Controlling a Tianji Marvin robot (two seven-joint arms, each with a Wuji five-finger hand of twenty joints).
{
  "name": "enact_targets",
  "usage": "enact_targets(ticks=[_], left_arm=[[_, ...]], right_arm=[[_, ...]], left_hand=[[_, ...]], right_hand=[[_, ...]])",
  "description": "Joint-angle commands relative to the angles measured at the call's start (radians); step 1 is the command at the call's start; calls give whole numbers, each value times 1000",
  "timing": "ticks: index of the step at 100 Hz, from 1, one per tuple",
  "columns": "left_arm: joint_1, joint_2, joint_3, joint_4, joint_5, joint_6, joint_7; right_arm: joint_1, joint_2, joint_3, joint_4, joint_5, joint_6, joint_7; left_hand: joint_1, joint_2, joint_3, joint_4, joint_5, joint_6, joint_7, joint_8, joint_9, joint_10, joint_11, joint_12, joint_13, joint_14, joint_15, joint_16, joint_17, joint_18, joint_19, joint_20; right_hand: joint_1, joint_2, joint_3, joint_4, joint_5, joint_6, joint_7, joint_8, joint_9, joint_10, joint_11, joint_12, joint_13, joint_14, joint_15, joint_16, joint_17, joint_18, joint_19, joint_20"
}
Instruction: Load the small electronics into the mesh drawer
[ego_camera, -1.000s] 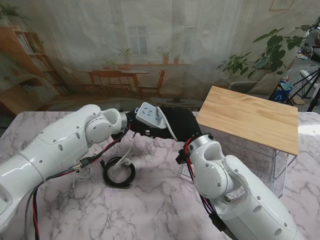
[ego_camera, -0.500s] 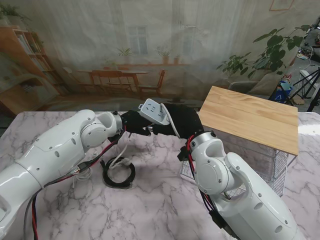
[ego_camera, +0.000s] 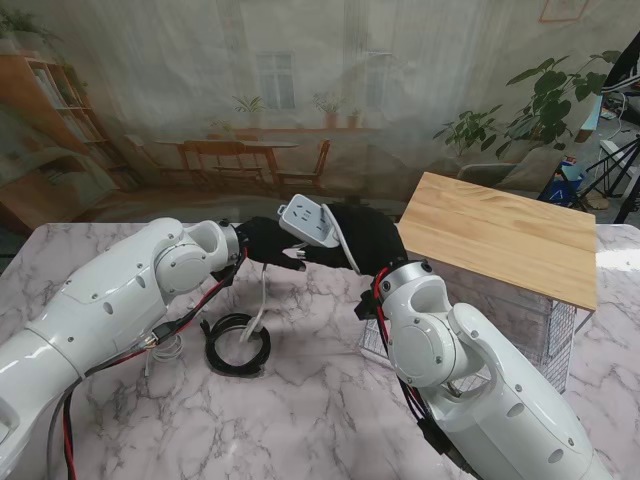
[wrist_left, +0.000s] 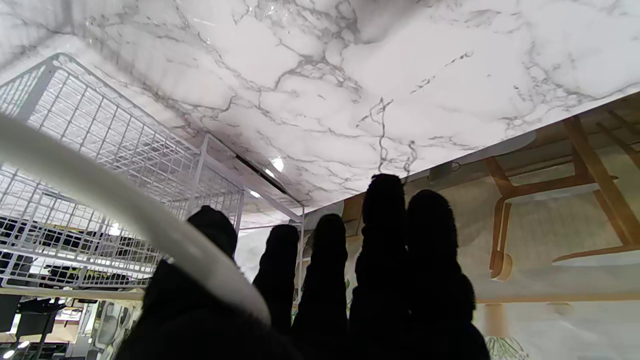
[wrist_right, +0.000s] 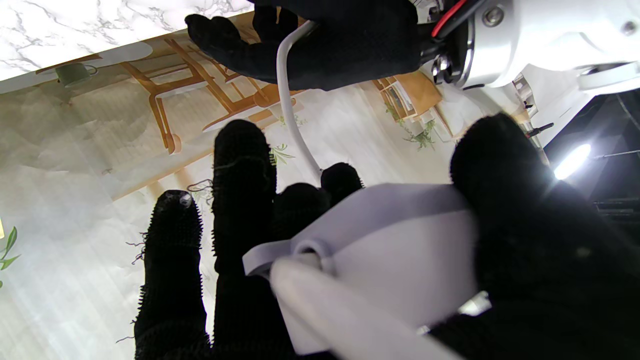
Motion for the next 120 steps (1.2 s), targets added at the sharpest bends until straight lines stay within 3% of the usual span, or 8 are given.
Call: enact_targets(ticks=[1,14,24,49,69,81,102,120], left_arm=[[-1,0,6,-6,1,8,-9],[-7,-1,16,-6,-24,25,-33],[-15,-3,31,-6,-44,17,-45],[10,-1,24,-57,-43,-61,-26],[64,19,-49,-140,0,-109,-46],[77,21,-77,-148,12,-97,-43],[77,16,-74,-118,15,-81,-22],[71,20,-69,-114,11,-61,-47]], right_arm=[[0,-4,4,-5,-5,3,-7],[3,-5,3,-3,-8,5,-9],[8,-7,0,-1,-7,10,-15],[34,-12,-5,20,-10,38,-27],[38,-13,0,28,-13,49,-31],[37,-13,1,28,-14,48,-33],[38,-14,-1,29,-11,47,-34],[38,-13,-1,29,-13,49,-31]], left_hand=[[49,69,-7,-23,-69,37,77,64,-12,-18,102,110,-3,-10,83,77,8,-33,64,31],[124,137,-23,-47,-162,32,345,250,22,-84,316,398,26,-40,269,286,51,-40,206,119],[184,120,-22,-44,-32,-6,454,248,180,-72,355,432,151,-12,331,288,155,8,291,139],[260,33,-13,-31,143,0,292,-16,354,-6,111,119,258,75,100,45,237,86,197,1],[-138,37,-11,-14,-75,38,-78,-100,-51,31,-191,-202,1,23,-133,-129,20,19,-44,-97],[-163,-3,-6,-13,-156,59,-5,36,-210,40,-86,-48,-93,10,-22,-2,5,-21,-24,-43],[63,16,-2,-23,-92,-5,174,167,-52,-24,184,262,12,-20,155,168,115,-32,106,4],[-215,1,-13,-22,-182,66,24,65,-132,-72,318,454,-15,-49,294,332,112,-33,194,68]], right_hand=[[209,223,172,-17,93,-185,57,-19,52,-1,86,11,26,-30,72,1,-7,16,11,0],[209,225,171,-17,92,-184,57,-19,52,-1,86,11,26,-31,72,1,-7,16,11,0],[209,227,170,-18,92,-183,57,-20,52,-2,86,11,26,-31,72,1,-7,16,11,0],[211,229,168,-19,89,-182,58,-20,52,-3,88,11,28,-30,73,1,-7,17,11,0],[212,230,166,-20,89,-180,58,-21,51,-3,89,11,27,-29,74,1,-8,18,9,0],[212,230,165,-20,89,-180,58,-21,51,-3,89,11,27,-29,74,1,-9,19,9,0],[213,230,164,-20,89,-180,59,-22,51,-3,89,10,27,-29,74,1,-10,20,7,-1],[213,230,163,-20,89,-180,59,-23,52,-3,89,9,26,-29,74,0,-11,21,6,-1]])
